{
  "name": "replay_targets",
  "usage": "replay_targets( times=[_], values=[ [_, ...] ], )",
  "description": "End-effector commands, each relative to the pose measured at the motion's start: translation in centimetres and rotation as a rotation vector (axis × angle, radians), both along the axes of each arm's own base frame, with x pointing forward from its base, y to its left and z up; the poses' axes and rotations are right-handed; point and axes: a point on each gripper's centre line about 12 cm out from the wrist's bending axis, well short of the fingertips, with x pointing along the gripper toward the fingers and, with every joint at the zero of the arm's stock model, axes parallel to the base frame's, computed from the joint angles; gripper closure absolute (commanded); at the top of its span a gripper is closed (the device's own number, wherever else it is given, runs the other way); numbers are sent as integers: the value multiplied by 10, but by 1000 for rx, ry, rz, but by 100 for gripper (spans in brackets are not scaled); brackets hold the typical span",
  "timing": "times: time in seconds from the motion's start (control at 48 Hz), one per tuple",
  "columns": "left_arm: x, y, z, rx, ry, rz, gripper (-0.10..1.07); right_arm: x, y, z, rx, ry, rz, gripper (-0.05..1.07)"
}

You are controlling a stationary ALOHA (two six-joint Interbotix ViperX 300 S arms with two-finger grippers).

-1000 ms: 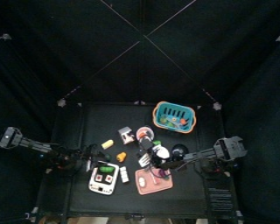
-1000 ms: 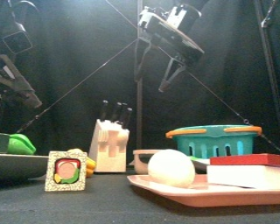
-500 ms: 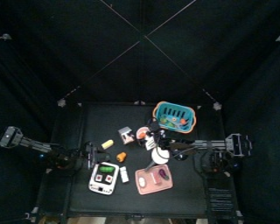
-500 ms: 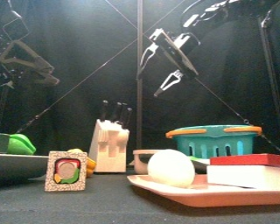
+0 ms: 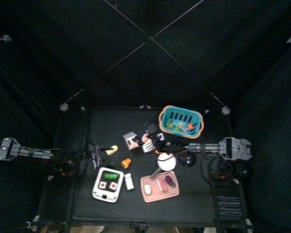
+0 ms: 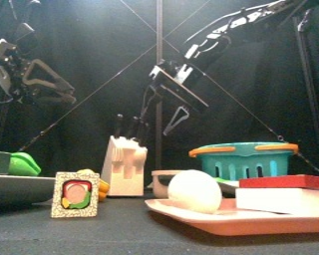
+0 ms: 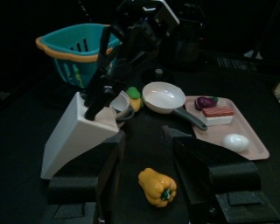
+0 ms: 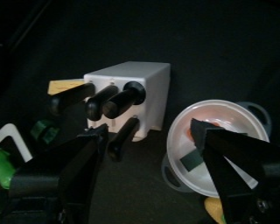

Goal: Grab pairing knife

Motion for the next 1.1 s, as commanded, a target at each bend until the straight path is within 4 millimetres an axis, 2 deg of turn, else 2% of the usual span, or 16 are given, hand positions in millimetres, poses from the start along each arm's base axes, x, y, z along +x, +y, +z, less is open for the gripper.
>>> replay_targets(
  times=[0.0,0.125,0.333,0.729,0.854,1.083],
  values=[
    [4,1,9,1,-27,4,19,3,8,20,-13,-22,-9,0],
    [3,2,12,6,-37,8,19,8,17,20,-8,-29,14,0],
    [1,4,14,10,-51,18,19,14,14,5,-13,4,5,0],
    [-1,4,15,7,-56,19,19,23,-8,1,-53,15,-23,1],
    [-1,4,13,7,-51,17,19,25,-10,-4,-55,28,-26,6],
    [-2,4,13,8,-53,19,19,26,-12,-7,-55,36,-36,23]
  ],
)
